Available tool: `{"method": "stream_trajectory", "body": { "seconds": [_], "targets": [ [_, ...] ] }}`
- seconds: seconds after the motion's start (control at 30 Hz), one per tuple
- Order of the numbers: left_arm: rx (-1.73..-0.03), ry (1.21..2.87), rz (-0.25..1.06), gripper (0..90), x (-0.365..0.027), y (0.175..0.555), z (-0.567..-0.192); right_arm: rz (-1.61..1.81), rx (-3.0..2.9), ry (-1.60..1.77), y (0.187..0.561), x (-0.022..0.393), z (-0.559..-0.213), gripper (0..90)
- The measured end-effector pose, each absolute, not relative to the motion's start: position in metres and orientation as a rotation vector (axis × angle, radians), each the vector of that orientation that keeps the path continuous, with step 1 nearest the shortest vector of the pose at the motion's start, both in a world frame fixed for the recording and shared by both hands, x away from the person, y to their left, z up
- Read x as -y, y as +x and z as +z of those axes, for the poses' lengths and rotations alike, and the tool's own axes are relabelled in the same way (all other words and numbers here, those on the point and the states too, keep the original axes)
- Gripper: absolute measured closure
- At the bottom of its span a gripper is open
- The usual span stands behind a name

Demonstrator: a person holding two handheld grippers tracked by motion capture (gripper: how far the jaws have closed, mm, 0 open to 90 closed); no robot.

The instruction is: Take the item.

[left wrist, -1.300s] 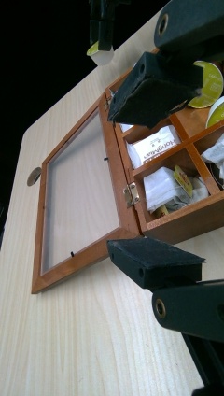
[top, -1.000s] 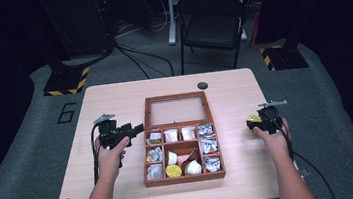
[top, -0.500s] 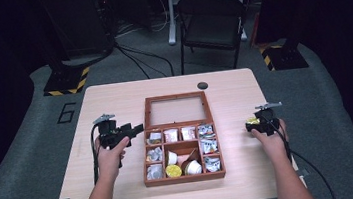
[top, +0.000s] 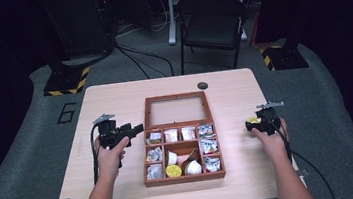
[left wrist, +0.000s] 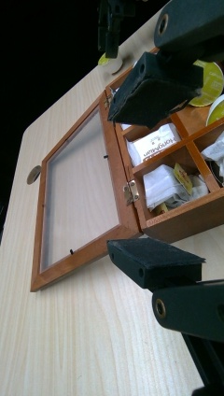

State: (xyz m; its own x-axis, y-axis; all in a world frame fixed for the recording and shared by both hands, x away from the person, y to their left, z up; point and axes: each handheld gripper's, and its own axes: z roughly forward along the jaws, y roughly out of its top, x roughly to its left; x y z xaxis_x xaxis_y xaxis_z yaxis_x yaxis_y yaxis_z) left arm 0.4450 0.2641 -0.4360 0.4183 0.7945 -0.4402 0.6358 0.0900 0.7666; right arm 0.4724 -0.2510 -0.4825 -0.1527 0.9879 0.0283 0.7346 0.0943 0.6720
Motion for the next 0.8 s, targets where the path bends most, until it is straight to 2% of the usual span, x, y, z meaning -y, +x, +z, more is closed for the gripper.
{"method": "stream_trajectory", "body": {
  "seconds": [0.8],
  "targets": [
    [-1.29, 1.611, 0.186, 32.8, -0.264, 0.446, -0.436, 0.868, -1.917, 1.598, 0.464, 0.24, -0.457, 28.1]
  ]
}}
